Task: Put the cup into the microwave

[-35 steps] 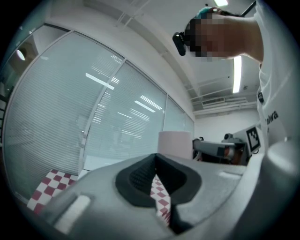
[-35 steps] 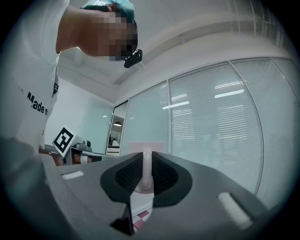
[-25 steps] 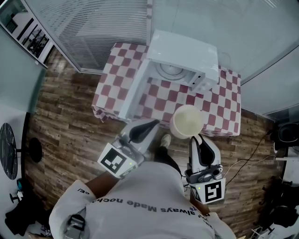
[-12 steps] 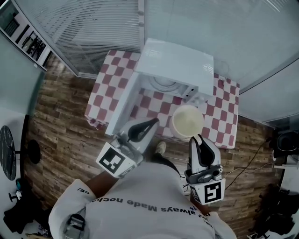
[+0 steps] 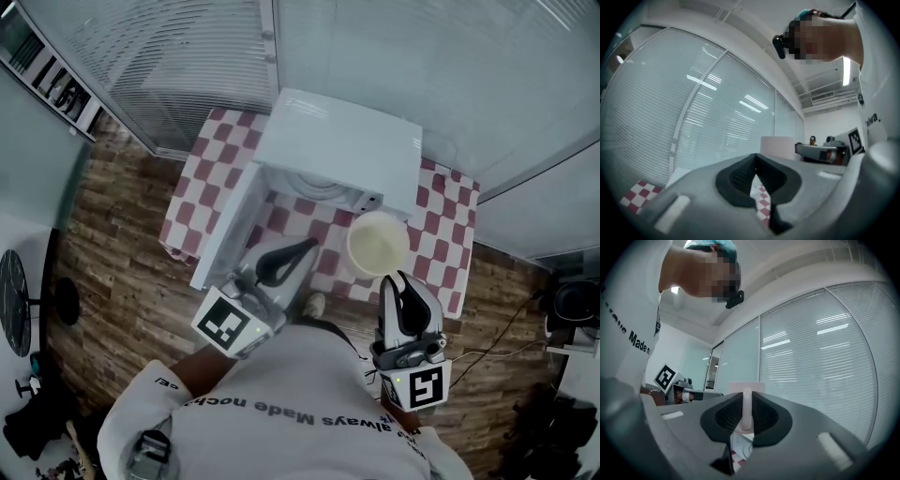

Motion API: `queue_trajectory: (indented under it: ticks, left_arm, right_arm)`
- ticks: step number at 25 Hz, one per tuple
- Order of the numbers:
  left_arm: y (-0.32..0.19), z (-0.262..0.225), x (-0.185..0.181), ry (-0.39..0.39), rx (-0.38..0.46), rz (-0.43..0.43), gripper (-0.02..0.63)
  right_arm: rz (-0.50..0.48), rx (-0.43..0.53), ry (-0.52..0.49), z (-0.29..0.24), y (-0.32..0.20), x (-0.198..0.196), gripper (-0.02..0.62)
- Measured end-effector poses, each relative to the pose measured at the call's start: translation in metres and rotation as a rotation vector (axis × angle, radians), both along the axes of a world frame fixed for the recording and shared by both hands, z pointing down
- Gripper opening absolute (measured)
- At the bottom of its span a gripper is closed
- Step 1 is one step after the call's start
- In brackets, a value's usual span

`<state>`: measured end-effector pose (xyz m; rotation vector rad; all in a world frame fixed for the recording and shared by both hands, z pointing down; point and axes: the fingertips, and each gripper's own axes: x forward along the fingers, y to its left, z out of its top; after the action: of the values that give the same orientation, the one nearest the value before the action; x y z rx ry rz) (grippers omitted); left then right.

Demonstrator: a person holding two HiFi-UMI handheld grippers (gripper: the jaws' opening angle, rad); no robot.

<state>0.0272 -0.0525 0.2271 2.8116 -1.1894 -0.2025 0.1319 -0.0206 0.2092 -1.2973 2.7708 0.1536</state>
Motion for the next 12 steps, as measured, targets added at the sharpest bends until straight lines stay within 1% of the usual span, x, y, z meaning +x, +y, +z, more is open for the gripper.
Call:
queue_trajectory:
  ticks: [5, 12]
  left_arm:
    - [-0.02, 0.001, 0.023, 0.002, 0.005, -0.013, 0.003]
    - [-0.037, 0.009, 0.04, -0.006, -0.013, -0.032, 0.005]
  right_arm:
    - [-0.009, -0.004, -0.006, 0.004, -0.021, 0.022, 0.04]
    - [-0.031, -0.012, -0.008, 0.01, -0.04, 0.039, 0.04]
